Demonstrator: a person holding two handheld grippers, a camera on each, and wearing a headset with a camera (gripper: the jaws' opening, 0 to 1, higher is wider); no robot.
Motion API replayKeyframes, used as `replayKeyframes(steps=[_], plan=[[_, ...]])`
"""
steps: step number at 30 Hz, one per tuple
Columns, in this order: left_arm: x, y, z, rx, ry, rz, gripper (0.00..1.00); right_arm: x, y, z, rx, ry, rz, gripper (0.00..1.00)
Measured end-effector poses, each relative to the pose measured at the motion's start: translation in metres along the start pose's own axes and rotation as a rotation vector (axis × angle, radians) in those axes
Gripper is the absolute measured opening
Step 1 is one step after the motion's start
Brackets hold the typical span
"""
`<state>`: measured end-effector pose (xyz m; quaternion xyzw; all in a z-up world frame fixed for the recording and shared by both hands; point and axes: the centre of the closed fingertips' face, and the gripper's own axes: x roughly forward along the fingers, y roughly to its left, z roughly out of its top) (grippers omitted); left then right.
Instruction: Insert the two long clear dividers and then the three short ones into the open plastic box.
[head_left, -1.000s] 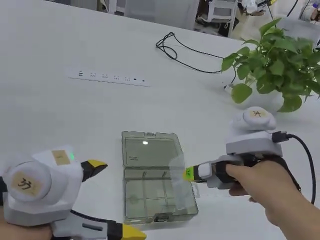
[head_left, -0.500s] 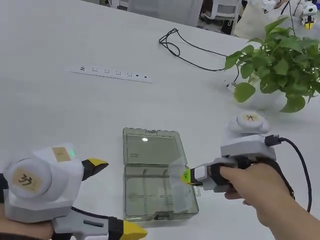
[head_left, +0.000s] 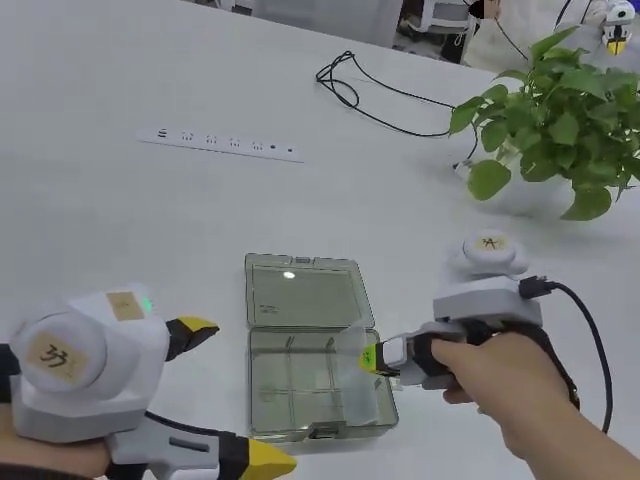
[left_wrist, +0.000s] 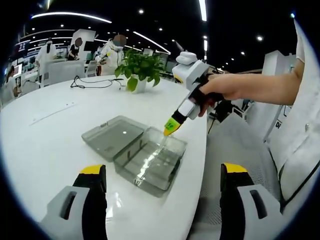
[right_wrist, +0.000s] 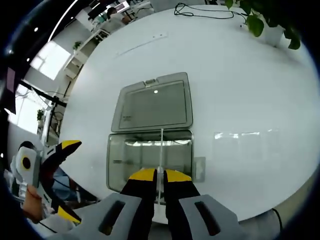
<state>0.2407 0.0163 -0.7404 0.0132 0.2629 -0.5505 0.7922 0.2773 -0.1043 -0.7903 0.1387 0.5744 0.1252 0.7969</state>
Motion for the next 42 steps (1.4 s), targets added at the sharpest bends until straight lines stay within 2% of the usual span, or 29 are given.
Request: replayKeyframes(steps=[25, 28, 33, 42], plan=[[0.000, 0.000, -0.002, -0.009, 0.008, -0.002, 0.97, 0.004, 0.006, 0.001, -0.048, -0.021, 0.001, 0.07], [0.000, 0.000, -0.002, -0.007, 0.010, -0.002, 0.97, 0.009, 0.012, -0.001, -0.067, -0.022, 0.014, 0.07], [-0.001, 0.001, -0.002, -0.009, 0.010, 0.001, 0.97, 0.015, 0.012, -0.003, -0.098, -0.018, 0.024, 0.08], [-0.001, 0.001, -0.003, -0.013, 0.014, 0.006, 0.97, 0.025, 0.009, -0.006, -0.110, -0.013, 0.042, 0.08]])
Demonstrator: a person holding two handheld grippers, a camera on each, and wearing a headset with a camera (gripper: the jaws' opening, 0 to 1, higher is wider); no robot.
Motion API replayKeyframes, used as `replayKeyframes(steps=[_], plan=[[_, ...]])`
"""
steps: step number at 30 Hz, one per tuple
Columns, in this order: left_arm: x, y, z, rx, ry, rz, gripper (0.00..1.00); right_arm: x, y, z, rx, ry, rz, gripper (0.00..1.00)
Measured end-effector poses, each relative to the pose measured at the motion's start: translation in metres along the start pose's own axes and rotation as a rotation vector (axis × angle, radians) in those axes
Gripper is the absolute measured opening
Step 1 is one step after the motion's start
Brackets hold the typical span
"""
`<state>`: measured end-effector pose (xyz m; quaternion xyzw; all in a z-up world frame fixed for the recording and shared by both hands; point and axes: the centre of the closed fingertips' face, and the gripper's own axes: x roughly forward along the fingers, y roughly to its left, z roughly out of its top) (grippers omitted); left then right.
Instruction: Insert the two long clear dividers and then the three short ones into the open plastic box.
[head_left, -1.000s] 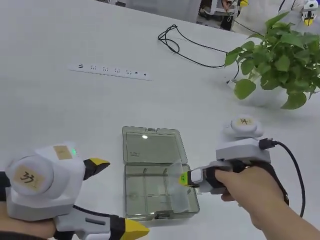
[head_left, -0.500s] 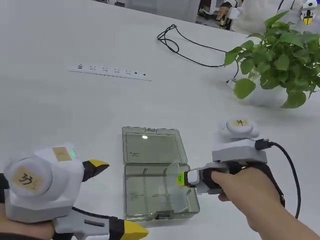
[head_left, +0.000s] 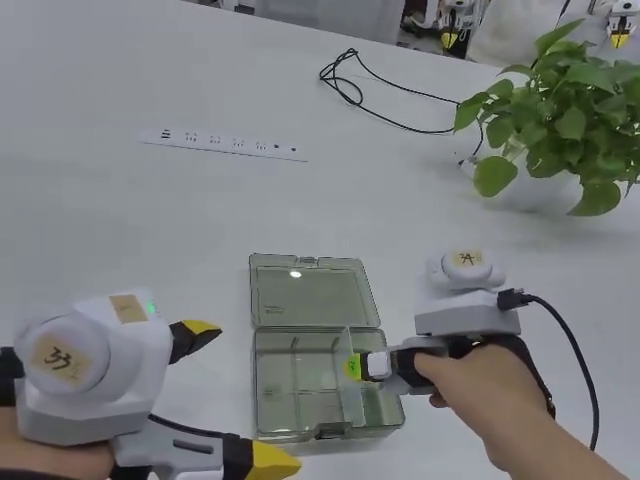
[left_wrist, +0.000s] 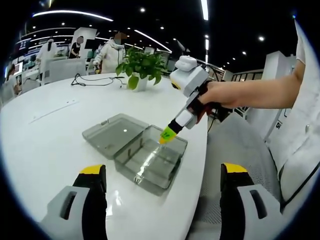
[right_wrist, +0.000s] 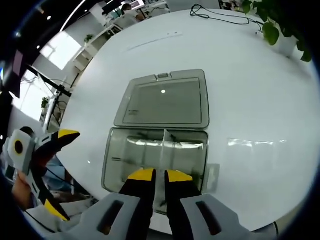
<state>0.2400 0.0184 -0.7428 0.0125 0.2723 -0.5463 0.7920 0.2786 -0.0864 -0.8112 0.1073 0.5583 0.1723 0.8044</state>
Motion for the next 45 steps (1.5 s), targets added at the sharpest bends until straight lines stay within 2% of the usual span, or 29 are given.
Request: replayKeyframes(steps=[8, 18, 21, 34, 38, 39, 41, 42, 45], plan=[[-0.002, 0.001, -0.002, -0.006, 0.007, 0.015, 0.97, 0.004, -0.001, 0.000, -0.006, -0.002, 0.018, 0.09], [-0.007, -0.001, -0.001, -0.022, 0.010, 0.052, 0.96, 0.001, 0.001, -0.002, -0.022, -0.021, 0.071, 0.12], [-0.009, -0.003, 0.000, -0.027, 0.007, 0.067, 0.96, -0.003, 0.003, -0.001, -0.005, -0.031, 0.096, 0.14], [-0.022, -0.001, -0.002, -0.061, 0.004, 0.147, 0.95, -0.034, 0.011, 0.015, -0.054, -0.122, 0.189, 0.22], [-0.025, 0.002, -0.004, -0.070, 0.009, 0.177, 0.94, -0.045, 0.011, 0.018, -0.092, -0.154, 0.213, 0.26], [-0.027, 0.003, -0.005, -0.076, 0.009, 0.187, 0.94, -0.049, 0.014, 0.021, -0.118, -0.179, 0.238, 0.26], [-0.030, 0.005, -0.007, -0.081, 0.012, 0.209, 0.94, -0.054, 0.013, 0.020, -0.124, -0.180, 0.239, 0.28], [-0.032, 0.007, -0.008, -0.085, 0.014, 0.218, 0.94, -0.057, 0.013, 0.021, -0.162, -0.195, 0.250, 0.29], [-0.035, 0.011, -0.013, -0.102, 0.020, 0.249, 0.93, -0.065, 0.011, 0.022, -0.184, -0.216, 0.261, 0.31]])
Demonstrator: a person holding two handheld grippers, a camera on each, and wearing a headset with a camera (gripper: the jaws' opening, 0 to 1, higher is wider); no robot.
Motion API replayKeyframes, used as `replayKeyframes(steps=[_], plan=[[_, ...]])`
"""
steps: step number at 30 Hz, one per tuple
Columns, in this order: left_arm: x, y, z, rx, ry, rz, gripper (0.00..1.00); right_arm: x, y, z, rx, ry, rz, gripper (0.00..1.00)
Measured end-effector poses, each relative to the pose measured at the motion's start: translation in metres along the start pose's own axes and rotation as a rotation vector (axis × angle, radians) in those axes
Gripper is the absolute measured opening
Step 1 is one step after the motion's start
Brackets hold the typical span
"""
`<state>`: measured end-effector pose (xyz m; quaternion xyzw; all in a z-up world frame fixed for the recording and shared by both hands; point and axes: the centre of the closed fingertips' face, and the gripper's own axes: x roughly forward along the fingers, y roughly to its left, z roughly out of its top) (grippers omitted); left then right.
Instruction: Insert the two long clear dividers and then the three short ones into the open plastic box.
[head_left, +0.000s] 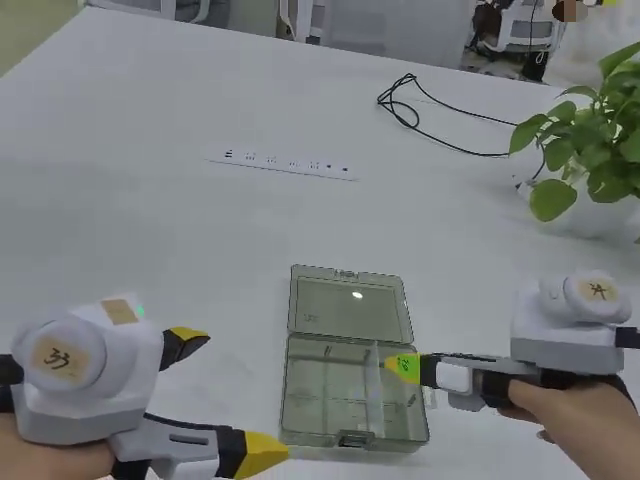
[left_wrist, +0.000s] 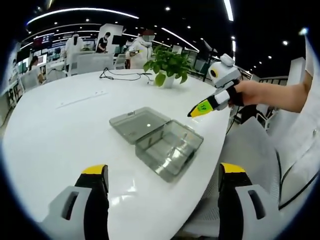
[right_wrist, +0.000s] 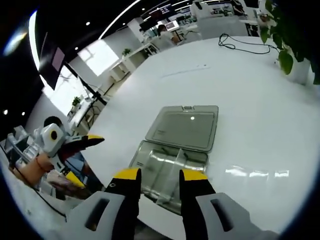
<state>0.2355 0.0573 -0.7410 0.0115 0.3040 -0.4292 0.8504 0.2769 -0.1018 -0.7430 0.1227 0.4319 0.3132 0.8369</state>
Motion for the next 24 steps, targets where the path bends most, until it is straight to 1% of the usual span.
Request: replayKeyframes(steps=[1, 2, 4, 5, 6, 7, 9, 10, 11, 13, 14, 16, 17, 18, 21, 24], plan=[[0.000, 0.001, -0.001, -0.001, 0.002, 0.004, 0.92, -0.003, 0.001, 0.003, -0.012, -0.019, 0.011, 0.32], [-0.001, 0.002, -0.002, -0.002, 0.007, 0.013, 0.92, -0.006, 0.000, 0.002, -0.003, -0.015, 0.011, 0.33], [-0.002, 0.005, -0.004, -0.003, 0.012, 0.031, 0.92, -0.010, 0.001, 0.003, -0.025, -0.036, 0.034, 0.36], [-0.002, 0.006, -0.005, -0.005, 0.015, 0.039, 0.92, -0.012, 0.000, 0.002, -0.027, -0.035, 0.033, 0.37], [-0.002, 0.008, -0.006, -0.010, 0.018, 0.049, 0.91, -0.015, -0.001, 0.002, -0.047, -0.040, 0.040, 0.38], [-0.003, 0.009, -0.007, -0.014, 0.021, 0.058, 0.91, -0.017, 0.000, 0.003, -0.079, -0.058, 0.051, 0.41], [-0.003, 0.012, -0.012, -0.025, 0.035, 0.075, 0.90, -0.022, -0.003, 0.000, -0.087, -0.056, 0.051, 0.44], [-0.003, 0.014, -0.014, -0.025, 0.040, 0.083, 0.89, -0.023, -0.003, 0.002, -0.120, -0.075, 0.063, 0.45], [-0.004, 0.014, -0.016, -0.028, 0.047, 0.091, 0.89, -0.027, -0.005, 0.000, -0.113, -0.081, 0.061, 0.46], [-0.004, 0.015, -0.018, -0.035, 0.058, 0.101, 0.88, -0.030, -0.005, 0.000, -0.123, -0.094, 0.070, 0.48], [-0.004, 0.016, -0.022, -0.041, 0.070, 0.110, 0.87, -0.035, -0.008, -0.002, -0.129, -0.102, 0.072, 0.49], [-0.003, 0.018, -0.024, -0.036, 0.079, 0.120, 0.86, -0.040, -0.010, -0.003, -0.160, -0.118, 0.073, 0.51], [-0.002, 0.019, -0.026, -0.036, 0.089, 0.125, 0.86, -0.042, -0.011, -0.004, -0.165, -0.121, 0.075, 0.51], [-0.002, 0.021, -0.029, -0.035, 0.107, 0.131, 0.85, -0.045, -0.012, -0.004, -0.187, -0.135, 0.082, 0.52], [0.000, 0.023, -0.033, -0.028, 0.132, 0.146, 0.83, -0.052, -0.016, -0.004, -0.246, -0.154, 0.081, 0.55], [0.003, 0.027, -0.041, -0.026, 0.178, 0.157, 0.79, -0.057, -0.020, -0.006, -0.277, -0.167, 0.074, 0.58]])
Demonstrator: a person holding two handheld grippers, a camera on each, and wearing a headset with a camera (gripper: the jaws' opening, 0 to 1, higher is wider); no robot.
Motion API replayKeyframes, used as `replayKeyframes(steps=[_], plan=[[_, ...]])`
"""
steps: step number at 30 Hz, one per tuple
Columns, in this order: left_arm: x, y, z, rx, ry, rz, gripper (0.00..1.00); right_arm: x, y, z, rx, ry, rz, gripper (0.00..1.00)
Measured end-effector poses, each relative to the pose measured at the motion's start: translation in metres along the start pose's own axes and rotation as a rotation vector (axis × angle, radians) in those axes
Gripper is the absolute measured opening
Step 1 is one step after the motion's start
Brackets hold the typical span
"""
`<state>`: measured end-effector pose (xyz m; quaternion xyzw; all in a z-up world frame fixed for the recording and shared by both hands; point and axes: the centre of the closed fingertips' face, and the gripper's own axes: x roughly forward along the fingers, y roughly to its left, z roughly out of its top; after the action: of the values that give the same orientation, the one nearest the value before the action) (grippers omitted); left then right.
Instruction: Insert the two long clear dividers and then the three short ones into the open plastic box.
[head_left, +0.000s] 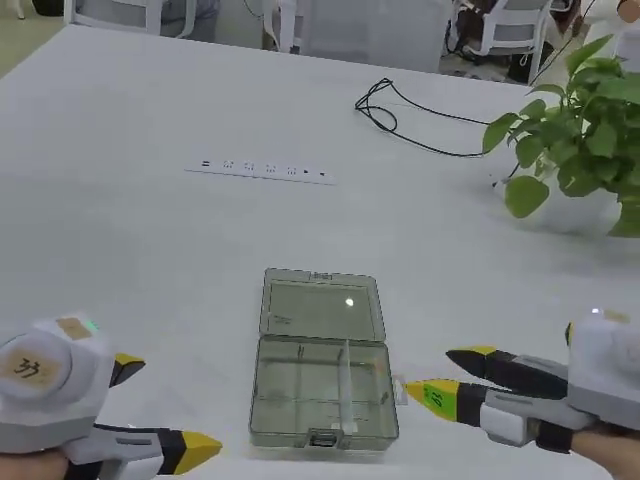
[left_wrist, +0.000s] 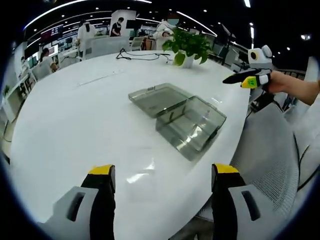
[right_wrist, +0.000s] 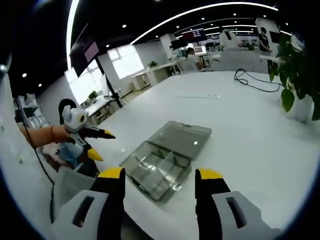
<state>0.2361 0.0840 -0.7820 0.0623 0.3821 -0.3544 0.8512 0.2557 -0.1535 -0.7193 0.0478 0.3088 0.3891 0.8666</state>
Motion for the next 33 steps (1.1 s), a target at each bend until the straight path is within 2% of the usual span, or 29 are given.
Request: replayKeyframes(steps=[5, 8, 10, 12, 15, 17, 24, 29, 33], plan=[[0.007, 0.006, -0.012, -0.008, 0.066, 0.016, 0.74, -0.009, -0.002, 0.000, -0.078, -0.040, -0.003, 0.61], [0.011, 0.011, -0.017, 0.004, 0.087, 0.027, 0.71, -0.011, -0.003, -0.008, -0.141, -0.031, -0.008, 0.64], [0.013, 0.016, -0.024, -0.010, 0.126, 0.043, 0.68, -0.013, -0.002, -0.013, -0.165, -0.018, -0.007, 0.64], [0.015, 0.020, -0.027, -0.023, 0.139, 0.051, 0.66, -0.015, 0.000, -0.014, -0.182, -0.023, -0.006, 0.64], [0.017, 0.024, -0.032, -0.038, 0.176, 0.073, 0.64, -0.017, -0.001, -0.018, -0.191, -0.024, -0.008, 0.64], [0.020, 0.025, -0.033, -0.034, 0.184, 0.074, 0.62, -0.019, -0.002, -0.020, -0.193, -0.024, -0.013, 0.64], [0.028, 0.029, -0.044, 0.002, 0.252, 0.098, 0.56, -0.023, -0.004, -0.019, -0.191, -0.043, -0.023, 0.62], [0.031, 0.036, -0.049, -0.003, 0.286, 0.136, 0.54, -0.025, -0.005, -0.017, -0.188, -0.060, -0.027, 0.61], [0.033, 0.035, -0.053, -0.010, 0.305, 0.137, 0.50, -0.025, -0.006, -0.021, -0.210, -0.049, -0.025, 0.64]])
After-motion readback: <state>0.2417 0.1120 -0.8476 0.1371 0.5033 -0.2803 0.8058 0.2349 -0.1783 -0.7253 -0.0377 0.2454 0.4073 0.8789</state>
